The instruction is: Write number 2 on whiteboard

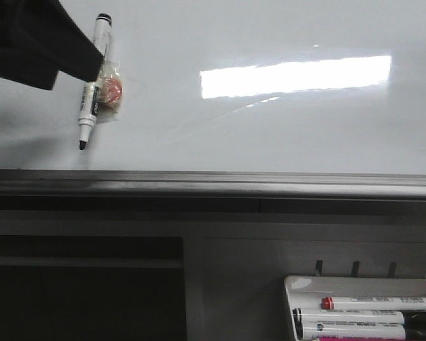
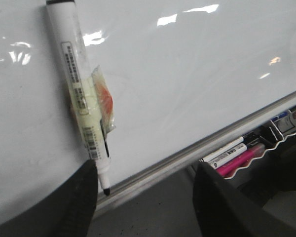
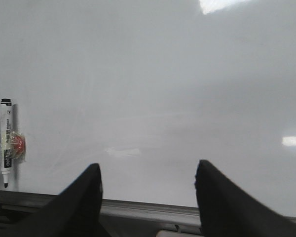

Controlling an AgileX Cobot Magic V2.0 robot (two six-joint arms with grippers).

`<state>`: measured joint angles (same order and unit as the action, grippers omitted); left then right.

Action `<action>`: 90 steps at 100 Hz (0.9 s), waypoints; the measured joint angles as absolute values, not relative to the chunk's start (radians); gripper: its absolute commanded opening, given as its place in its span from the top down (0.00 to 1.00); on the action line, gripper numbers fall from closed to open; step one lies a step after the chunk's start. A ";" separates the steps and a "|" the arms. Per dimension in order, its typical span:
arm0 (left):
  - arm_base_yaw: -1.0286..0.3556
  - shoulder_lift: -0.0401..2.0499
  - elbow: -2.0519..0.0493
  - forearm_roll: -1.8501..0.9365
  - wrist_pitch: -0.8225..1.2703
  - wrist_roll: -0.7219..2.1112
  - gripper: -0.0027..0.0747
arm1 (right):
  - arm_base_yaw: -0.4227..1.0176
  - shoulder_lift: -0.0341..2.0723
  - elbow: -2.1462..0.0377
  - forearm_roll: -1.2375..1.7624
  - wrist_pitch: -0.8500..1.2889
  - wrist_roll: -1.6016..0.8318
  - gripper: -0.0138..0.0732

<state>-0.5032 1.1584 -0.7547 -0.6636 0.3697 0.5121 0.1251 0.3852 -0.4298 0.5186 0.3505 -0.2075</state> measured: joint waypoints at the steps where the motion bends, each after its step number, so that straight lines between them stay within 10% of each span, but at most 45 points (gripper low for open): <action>1: -0.503 1.169 -0.755 -0.664 0.365 0.512 0.47 | 0.125 0.385 -0.430 0.519 0.351 -0.207 0.41; 53: -0.511 1.367 -0.765 -0.684 0.239 0.512 0.72 | 0.125 0.385 -0.430 0.516 0.430 -0.226 0.41; 64: -0.513 1.367 -0.765 -0.684 0.225 0.512 0.99 | 0.125 0.385 -0.430 0.514 0.435 -0.238 0.41; 90: -0.561 1.252 -0.767 -0.679 0.285 0.598 0.99 | 0.205 0.417 -0.563 0.706 0.595 -0.626 0.41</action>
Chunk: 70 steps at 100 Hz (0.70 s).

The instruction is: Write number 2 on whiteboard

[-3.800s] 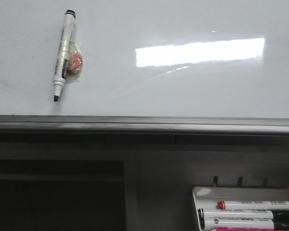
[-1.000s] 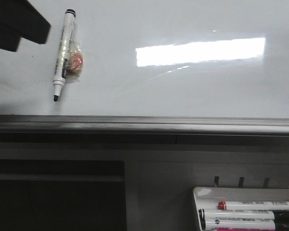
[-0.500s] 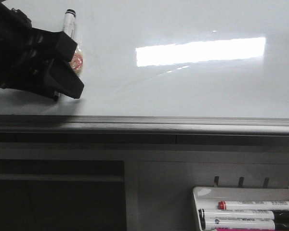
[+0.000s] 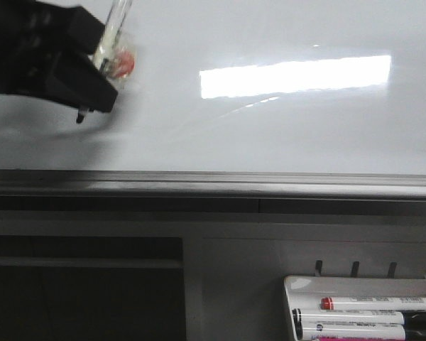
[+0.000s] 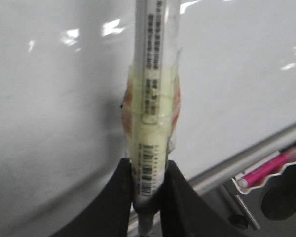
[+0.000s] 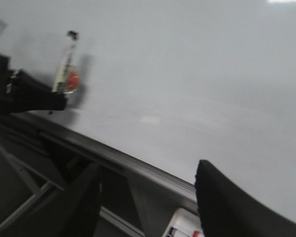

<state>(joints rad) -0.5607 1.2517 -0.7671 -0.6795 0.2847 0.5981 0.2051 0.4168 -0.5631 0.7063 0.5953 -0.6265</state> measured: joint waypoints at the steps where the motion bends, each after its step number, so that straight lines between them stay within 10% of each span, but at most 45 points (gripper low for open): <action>1: -0.564 1.245 -0.770 -0.679 0.290 0.598 0.99 | 0.208 0.421 -0.569 0.716 0.601 -0.658 0.41; 28: -0.740 1.010 -0.816 -0.608 0.621 1.167 0.99 | 0.342 0.706 -0.805 0.907 0.807 -1.087 0.40; 70: -0.782 0.947 -0.816 -0.510 0.645 1.244 0.99 | 0.663 1.018 -0.969 0.913 0.761 -1.152 0.40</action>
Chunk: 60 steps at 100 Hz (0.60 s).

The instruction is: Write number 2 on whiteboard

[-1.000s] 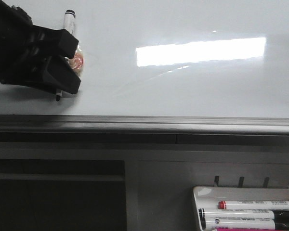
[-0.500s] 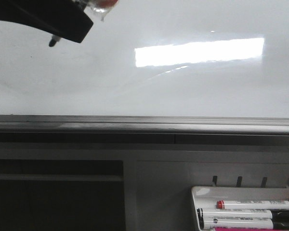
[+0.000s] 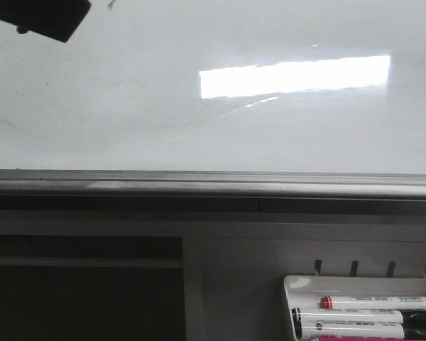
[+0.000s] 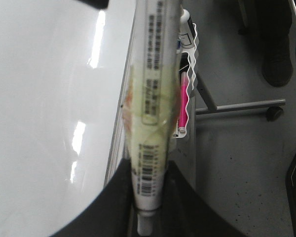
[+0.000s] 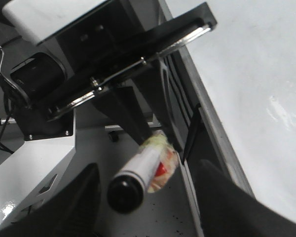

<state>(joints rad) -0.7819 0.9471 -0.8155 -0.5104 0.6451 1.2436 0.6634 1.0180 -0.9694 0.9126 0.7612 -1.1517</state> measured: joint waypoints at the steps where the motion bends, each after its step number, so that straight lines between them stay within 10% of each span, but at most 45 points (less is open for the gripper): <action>1: -0.782 0.947 -0.816 -0.510 0.645 1.244 0.99 | 0.670 1.021 -0.970 0.913 0.758 -1.152 0.40; 19: -0.782 0.947 -0.816 -0.508 0.643 1.244 0.99 | 0.712 1.091 -0.986 0.946 0.687 -1.152 0.43; 43: -0.782 0.947 -0.816 -0.499 0.647 1.239 0.99 | 0.713 1.149 -0.992 1.016 0.685 -1.156 0.83; 60: -0.782 0.949 -0.813 -0.499 0.664 1.189 0.96 | 0.711 1.167 -0.994 1.008 0.680 -1.166 0.93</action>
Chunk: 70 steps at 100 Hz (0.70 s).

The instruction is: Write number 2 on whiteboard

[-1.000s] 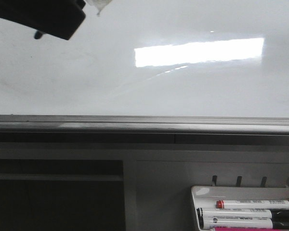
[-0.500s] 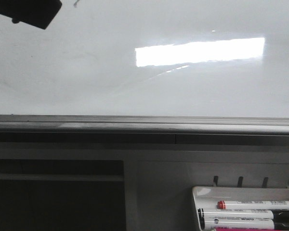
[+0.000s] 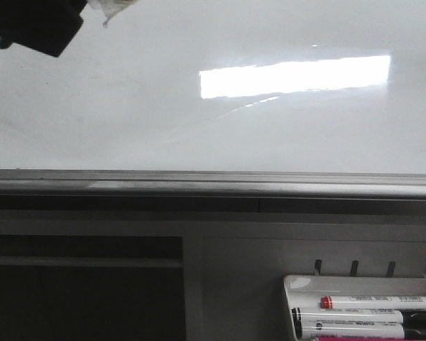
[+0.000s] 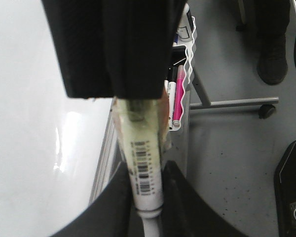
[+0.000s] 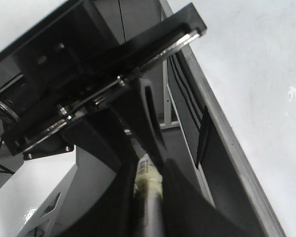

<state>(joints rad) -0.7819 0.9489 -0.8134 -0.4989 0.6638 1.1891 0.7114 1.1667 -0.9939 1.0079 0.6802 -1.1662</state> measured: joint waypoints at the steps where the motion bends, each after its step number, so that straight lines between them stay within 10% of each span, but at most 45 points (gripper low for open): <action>1: -0.782 0.949 -0.813 -0.499 0.664 1.186 0.95 | 0.711 1.167 -0.994 1.008 0.680 -1.166 0.93; 30: -0.784 0.907 -0.861 -0.567 0.583 1.076 0.19 | 0.713 1.186 -0.994 1.021 0.638 -1.176 0.93; 52: -0.784 0.717 -0.873 -0.519 0.510 0.915 0.33 | 0.713 1.187 -0.994 1.025 0.454 -1.302 0.93; 70: -0.758 0.508 -0.867 -0.354 0.509 0.637 0.76 | 0.713 1.215 -0.994 1.046 0.106 -1.412 0.93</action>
